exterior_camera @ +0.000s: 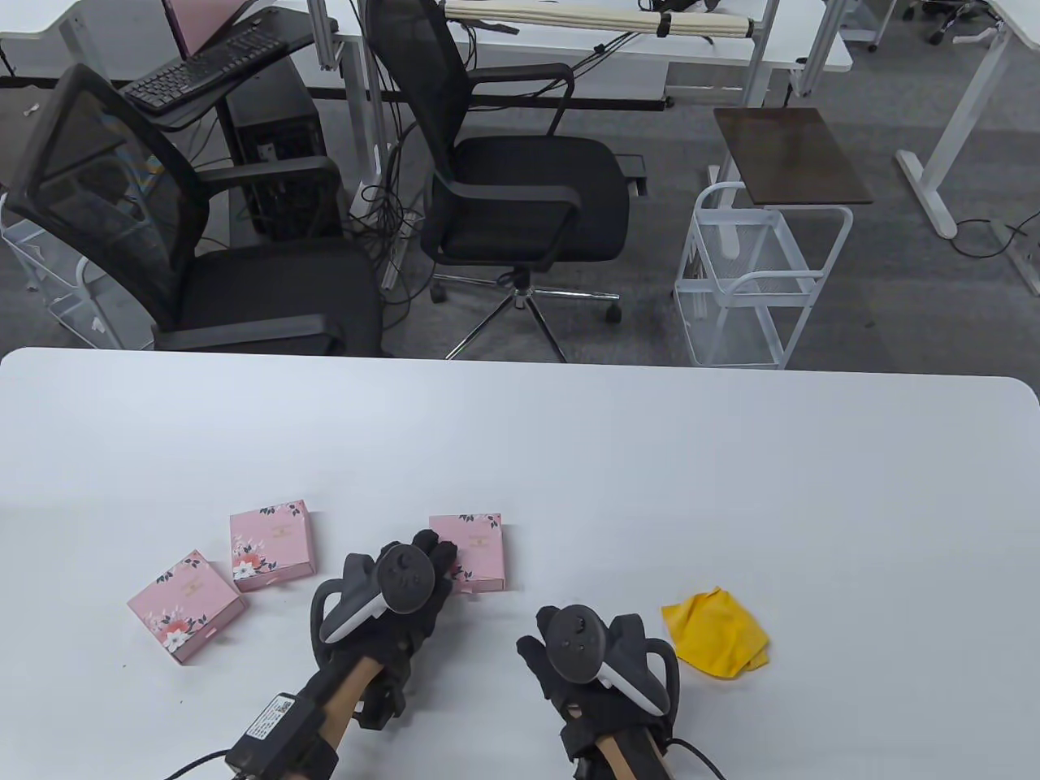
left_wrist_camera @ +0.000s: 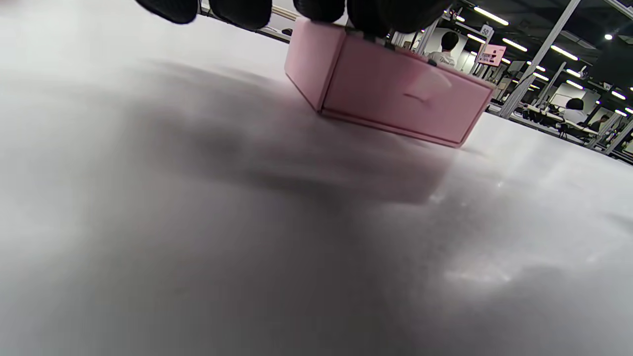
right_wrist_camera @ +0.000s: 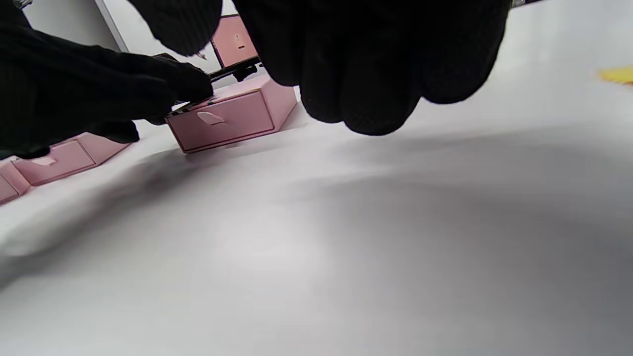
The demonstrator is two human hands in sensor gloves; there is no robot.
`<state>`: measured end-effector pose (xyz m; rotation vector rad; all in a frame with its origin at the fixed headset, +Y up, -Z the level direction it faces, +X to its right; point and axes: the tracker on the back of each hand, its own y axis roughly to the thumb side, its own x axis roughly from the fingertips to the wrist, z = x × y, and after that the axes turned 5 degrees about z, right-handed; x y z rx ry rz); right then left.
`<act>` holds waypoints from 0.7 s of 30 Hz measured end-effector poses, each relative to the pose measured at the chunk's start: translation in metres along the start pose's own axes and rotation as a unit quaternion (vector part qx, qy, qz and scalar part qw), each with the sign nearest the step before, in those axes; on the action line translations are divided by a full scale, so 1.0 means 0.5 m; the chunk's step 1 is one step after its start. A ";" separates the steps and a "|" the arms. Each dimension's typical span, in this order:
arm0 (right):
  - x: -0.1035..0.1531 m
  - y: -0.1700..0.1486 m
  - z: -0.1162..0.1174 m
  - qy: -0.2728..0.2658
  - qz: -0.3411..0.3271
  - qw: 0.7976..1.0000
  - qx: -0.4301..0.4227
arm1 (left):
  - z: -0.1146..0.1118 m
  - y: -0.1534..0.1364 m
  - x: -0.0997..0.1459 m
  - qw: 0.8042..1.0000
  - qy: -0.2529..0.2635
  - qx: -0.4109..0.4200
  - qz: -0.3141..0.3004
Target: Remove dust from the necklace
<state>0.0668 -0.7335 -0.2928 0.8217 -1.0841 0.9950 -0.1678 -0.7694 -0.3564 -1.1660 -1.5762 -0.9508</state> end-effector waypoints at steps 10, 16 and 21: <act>-0.106 0.078 0.054 0.033 0.145 0.971 -0.186 | 0.000 -0.005 -0.003 1.000 -0.012 0.014 -0.004; -0.140 0.077 0.087 0.055 0.202 0.936 -0.285 | 0.000 -0.007 -0.003 1.000 -0.011 0.014 -0.005; -0.147 0.069 0.109 0.050 0.227 0.916 -0.326 | 0.002 -0.010 -0.005 1.000 -0.014 0.018 -0.006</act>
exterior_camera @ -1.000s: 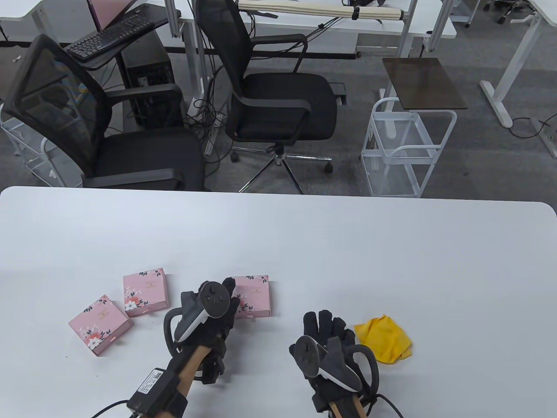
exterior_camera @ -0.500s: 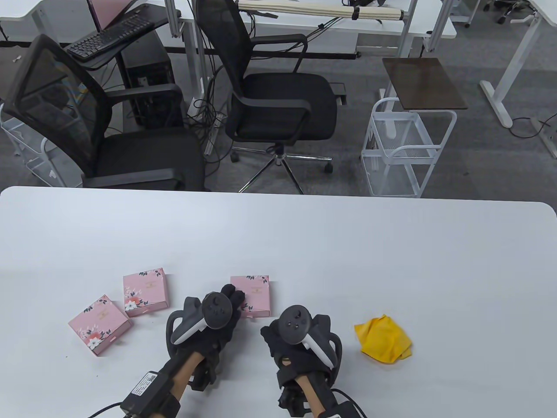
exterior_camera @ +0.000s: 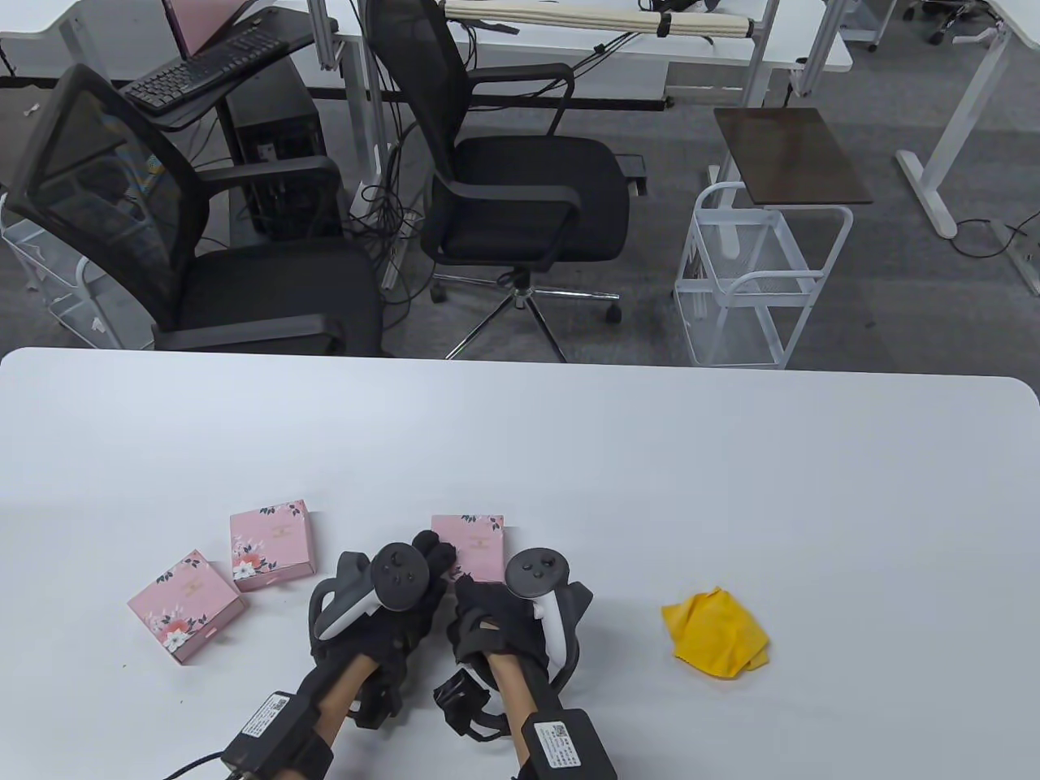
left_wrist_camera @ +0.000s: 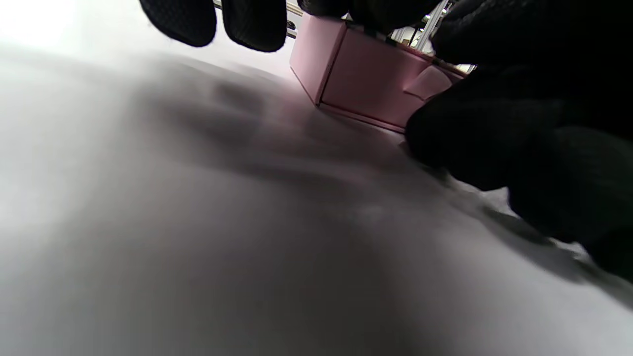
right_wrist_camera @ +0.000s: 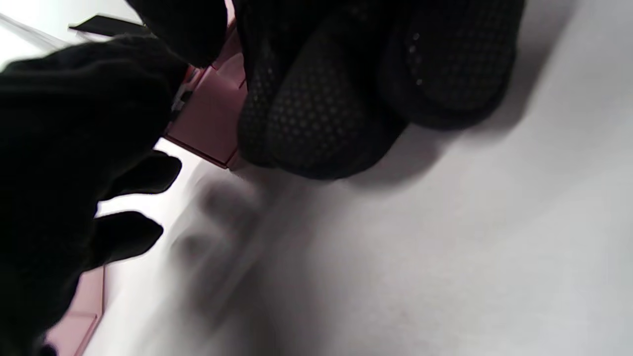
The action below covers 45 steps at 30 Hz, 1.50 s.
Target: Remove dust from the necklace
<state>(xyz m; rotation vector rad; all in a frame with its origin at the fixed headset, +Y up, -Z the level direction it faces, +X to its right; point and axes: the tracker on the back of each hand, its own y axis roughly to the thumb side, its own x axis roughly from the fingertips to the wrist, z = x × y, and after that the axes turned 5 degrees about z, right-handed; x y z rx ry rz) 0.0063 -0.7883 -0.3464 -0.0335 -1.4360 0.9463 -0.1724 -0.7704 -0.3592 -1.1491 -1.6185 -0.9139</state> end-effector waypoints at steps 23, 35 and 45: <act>-0.003 -0.008 0.011 0.009 0.033 0.998 -0.058 | -0.004 -0.003 -0.002 1.000 -0.002 0.004 -0.003; 0.043 -0.038 0.013 0.024 0.012 1.000 -0.006 | -0.005 -0.001 -0.002 1.000 -0.001 -0.002 -0.001; 0.076 -0.075 0.014 0.056 0.013 0.998 -0.031 | -0.005 0.003 -0.002 1.000 -0.005 -0.011 0.001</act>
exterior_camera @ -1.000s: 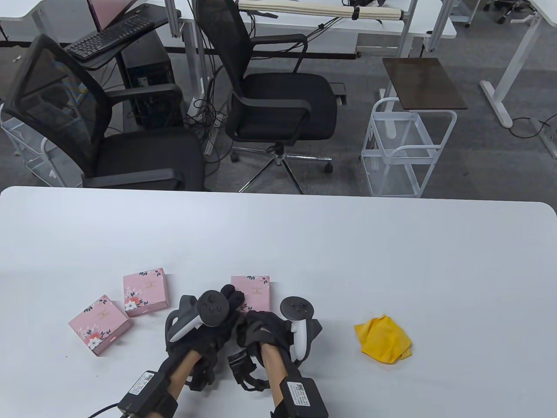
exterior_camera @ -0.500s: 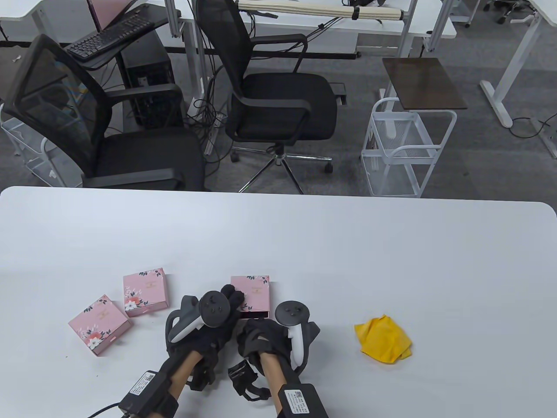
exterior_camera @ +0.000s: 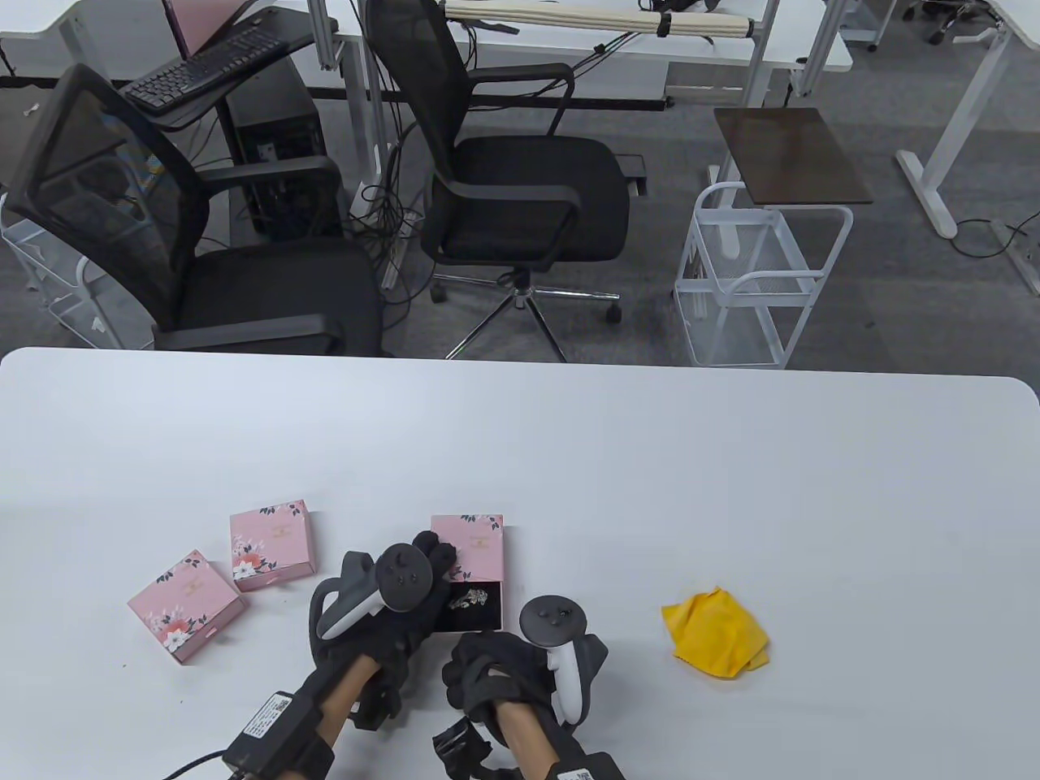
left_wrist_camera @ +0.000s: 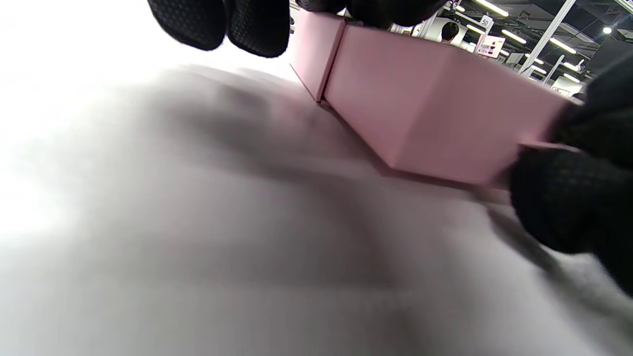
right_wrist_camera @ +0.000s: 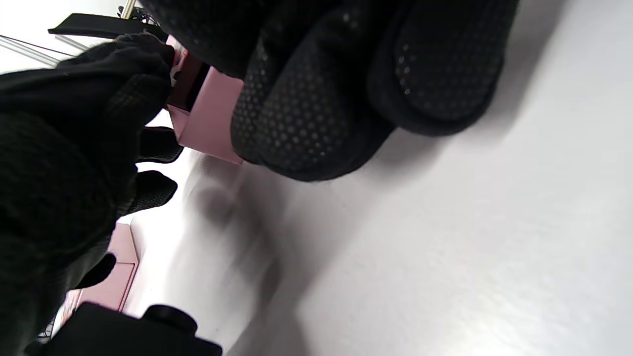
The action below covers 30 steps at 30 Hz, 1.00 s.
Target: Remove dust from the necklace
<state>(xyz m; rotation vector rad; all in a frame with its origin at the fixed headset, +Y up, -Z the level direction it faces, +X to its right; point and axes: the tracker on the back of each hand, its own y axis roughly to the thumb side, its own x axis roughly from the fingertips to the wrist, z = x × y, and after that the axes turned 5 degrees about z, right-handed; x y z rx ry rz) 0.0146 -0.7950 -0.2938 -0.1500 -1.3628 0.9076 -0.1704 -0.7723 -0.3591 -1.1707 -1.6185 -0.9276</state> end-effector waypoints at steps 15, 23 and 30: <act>0.030 -0.026 0.001 0.014 0.006 1.000 0.009 | -0.001 0.004 0.002 1.000 -0.004 -0.009 0.002; 0.032 -0.033 -0.006 0.026 0.002 1.000 -0.003 | -0.001 0.001 0.005 1.000 0.002 0.000 -0.003; 0.053 -0.027 -0.044 0.028 -0.017 0.999 0.037 | 0.036 0.007 0.035 0.998 0.052 0.018 -0.017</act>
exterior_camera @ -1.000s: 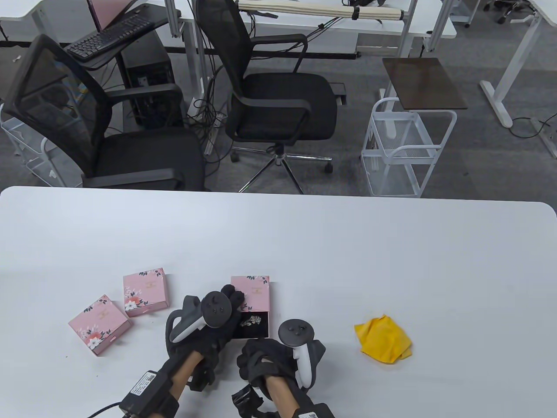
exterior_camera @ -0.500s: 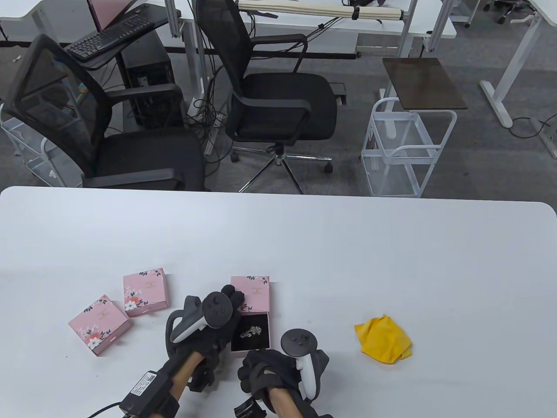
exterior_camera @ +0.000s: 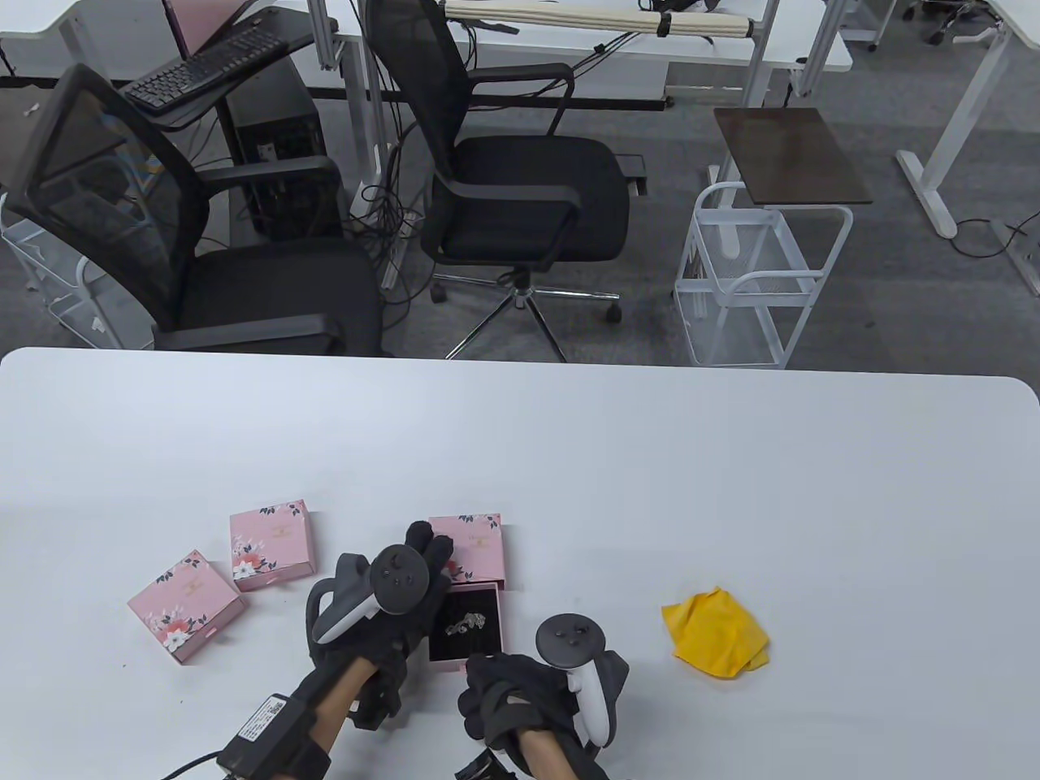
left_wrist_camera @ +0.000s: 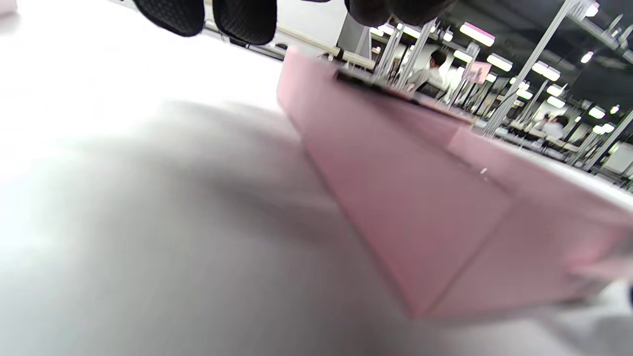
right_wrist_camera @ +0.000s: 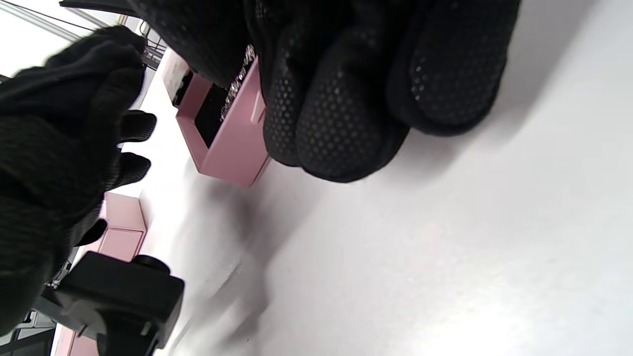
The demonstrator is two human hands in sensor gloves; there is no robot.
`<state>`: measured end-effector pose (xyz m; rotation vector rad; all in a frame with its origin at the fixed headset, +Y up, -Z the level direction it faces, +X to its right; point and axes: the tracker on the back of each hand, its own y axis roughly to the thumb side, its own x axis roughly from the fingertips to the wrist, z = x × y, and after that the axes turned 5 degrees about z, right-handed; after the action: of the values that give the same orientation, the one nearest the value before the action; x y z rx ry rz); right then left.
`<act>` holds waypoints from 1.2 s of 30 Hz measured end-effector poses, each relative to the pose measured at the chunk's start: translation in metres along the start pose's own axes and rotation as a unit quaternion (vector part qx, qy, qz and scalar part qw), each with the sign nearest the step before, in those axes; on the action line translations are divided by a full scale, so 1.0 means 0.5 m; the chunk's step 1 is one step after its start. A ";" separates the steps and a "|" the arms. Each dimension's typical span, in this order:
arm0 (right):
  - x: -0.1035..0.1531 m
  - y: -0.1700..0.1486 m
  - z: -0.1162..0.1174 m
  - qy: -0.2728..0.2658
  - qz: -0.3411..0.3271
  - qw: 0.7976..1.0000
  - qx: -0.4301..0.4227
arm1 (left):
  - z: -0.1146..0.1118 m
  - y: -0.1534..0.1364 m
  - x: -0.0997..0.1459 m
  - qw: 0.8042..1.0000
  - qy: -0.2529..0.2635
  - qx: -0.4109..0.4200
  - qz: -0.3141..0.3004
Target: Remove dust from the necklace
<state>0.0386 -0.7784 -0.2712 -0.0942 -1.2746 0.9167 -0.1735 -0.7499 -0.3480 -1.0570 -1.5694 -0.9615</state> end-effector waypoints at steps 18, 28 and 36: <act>0.020 0.133 -0.034 -0.219 -0.173 0.949 0.149 | 0.095 -0.093 0.152 0.989 0.113 0.093 -0.015; -0.014 0.148 0.027 -0.254 -0.183 0.852 0.419 | 0.074 -0.085 0.144 0.993 0.097 0.065 -0.016; -0.031 0.144 0.046 -0.240 -0.173 0.840 0.455 | 0.065 -0.078 0.143 0.994 0.096 0.044 -0.018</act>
<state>-0.0192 -0.7504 -0.3137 1.1476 -1.1177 1.1746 -0.2304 -0.7190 -0.2885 -0.8517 -1.4632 -0.9794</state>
